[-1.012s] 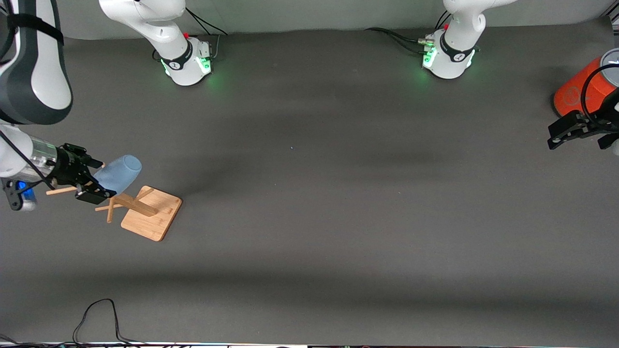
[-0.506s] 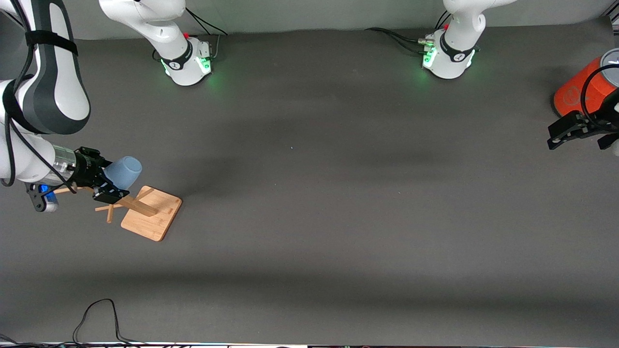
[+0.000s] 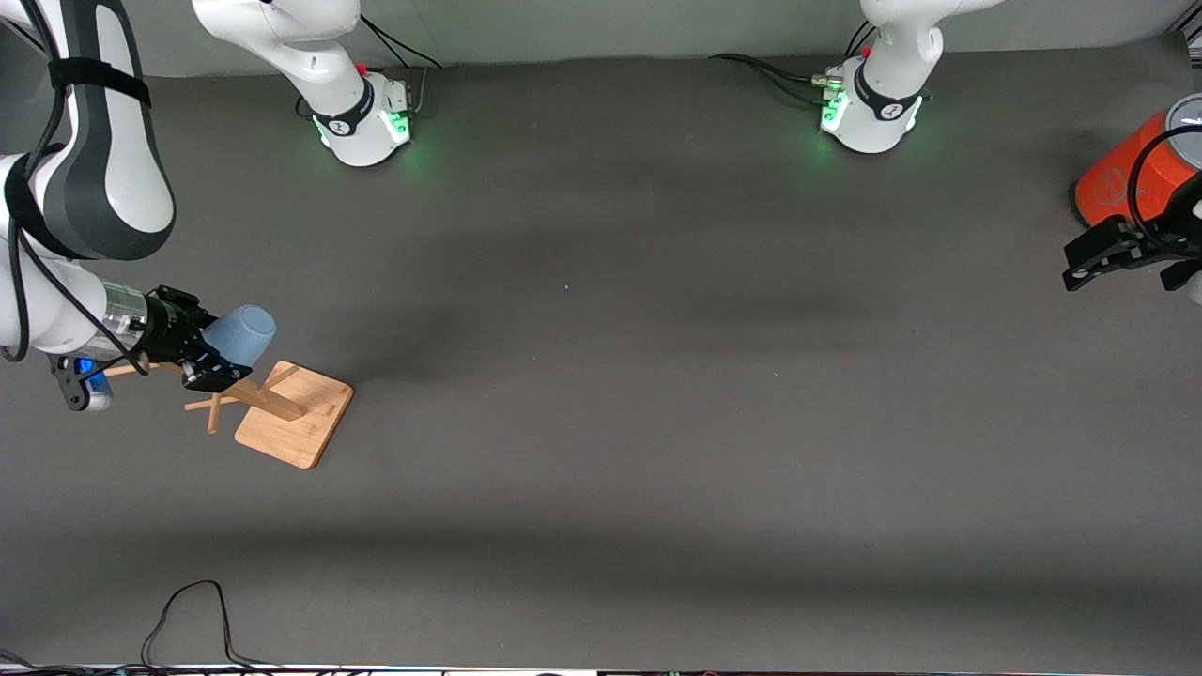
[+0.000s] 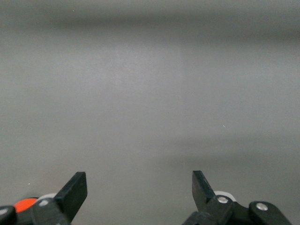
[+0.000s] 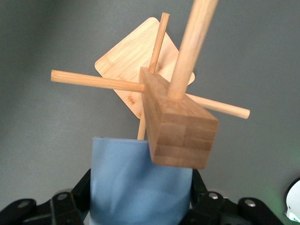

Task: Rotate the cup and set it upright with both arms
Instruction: 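Close the right gripper on the blue cup's base and lift it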

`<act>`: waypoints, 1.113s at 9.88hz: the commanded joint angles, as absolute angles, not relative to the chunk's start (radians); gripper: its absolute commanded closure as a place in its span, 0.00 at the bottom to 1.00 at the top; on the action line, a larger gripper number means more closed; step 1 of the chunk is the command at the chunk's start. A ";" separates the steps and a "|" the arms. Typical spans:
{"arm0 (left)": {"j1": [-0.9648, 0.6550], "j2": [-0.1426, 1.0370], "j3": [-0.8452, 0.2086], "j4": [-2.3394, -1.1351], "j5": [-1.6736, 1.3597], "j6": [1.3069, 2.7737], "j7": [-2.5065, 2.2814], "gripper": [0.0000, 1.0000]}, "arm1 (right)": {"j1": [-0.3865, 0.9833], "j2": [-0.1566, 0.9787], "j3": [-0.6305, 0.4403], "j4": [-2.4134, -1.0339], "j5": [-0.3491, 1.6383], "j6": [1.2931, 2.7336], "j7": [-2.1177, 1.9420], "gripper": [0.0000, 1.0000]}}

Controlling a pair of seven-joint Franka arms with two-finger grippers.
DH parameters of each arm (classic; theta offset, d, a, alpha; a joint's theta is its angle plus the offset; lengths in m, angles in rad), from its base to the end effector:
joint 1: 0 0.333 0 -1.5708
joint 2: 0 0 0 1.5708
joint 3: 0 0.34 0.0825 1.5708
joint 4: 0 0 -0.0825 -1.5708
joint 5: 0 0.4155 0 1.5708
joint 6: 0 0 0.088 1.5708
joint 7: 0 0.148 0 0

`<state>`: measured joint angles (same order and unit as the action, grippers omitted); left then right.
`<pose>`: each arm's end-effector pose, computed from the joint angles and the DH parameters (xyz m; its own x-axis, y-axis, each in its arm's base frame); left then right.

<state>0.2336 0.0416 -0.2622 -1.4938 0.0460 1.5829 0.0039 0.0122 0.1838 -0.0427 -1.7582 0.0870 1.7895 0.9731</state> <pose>0.6034 -0.0072 0.6237 0.9983 -0.0323 0.0488 -0.0306 -0.9989 -0.0354 0.6251 -0.0070 0.4192 0.5049 -0.8507 -0.1463 -0.8504 -0.5193 0.0847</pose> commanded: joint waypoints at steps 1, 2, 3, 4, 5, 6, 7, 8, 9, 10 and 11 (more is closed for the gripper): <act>0.229 0.046 -0.259 -1.480 0.057 1.574 0.008 0.00 | 0.020 0.153 -0.038 -1.773 0.098 1.796 0.983 0.39; 0.229 0.046 -0.259 -1.482 0.057 1.574 0.008 0.00 | 0.046 0.144 -0.041 -1.775 0.098 1.795 0.986 0.40; 0.230 0.046 -0.259 -1.482 0.057 1.572 0.008 0.00 | 0.052 0.135 -0.040 -1.773 0.098 1.790 0.997 0.40; 0.229 0.046 -0.259 -1.480 0.057 1.574 0.008 0.00 | 0.073 0.127 -0.040 -1.770 0.098 1.775 1.002 0.40; 0.230 0.046 -0.259 -1.480 0.057 1.574 0.008 0.00 | 0.095 0.112 -0.041 -1.770 0.098 1.772 1.003 0.40; 0.229 0.046 -0.259 -1.480 0.058 1.574 0.008 0.00 | 0.106 0.104 -0.040 -1.767 0.098 1.757 1.005 0.39; 0.229 0.046 -0.259 -1.480 0.057 1.574 0.008 0.00 | 0.127 0.089 -0.041 -1.761 0.097 1.741 1.005 0.39; 0.229 0.046 -0.259 -1.480 0.057 1.574 0.008 0.00 | 0.149 0.075 -0.040 -1.756 0.095 1.730 1.018 0.39; 0.229 0.046 -0.259 -1.480 0.057 1.574 0.008 0.00 | 0.178 0.061 -0.040 -1.755 0.088 1.723 1.043 0.40; 0.230 0.046 -0.259 -1.480 0.057 1.574 0.008 0.00 | 0.214 0.049 -0.041 -1.755 0.086 1.720 1.081 0.40; 0.230 0.046 -0.259 -1.482 0.057 1.574 0.008 0.00 | 0.248 0.041 -0.040 -1.755 0.084 1.718 1.118 0.39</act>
<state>0.2342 0.0422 -0.2615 -1.4939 0.0462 1.5829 0.0039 0.2011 0.0662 -0.0326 -1.7536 0.0873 1.7351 1.0583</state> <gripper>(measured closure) 0.000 0.181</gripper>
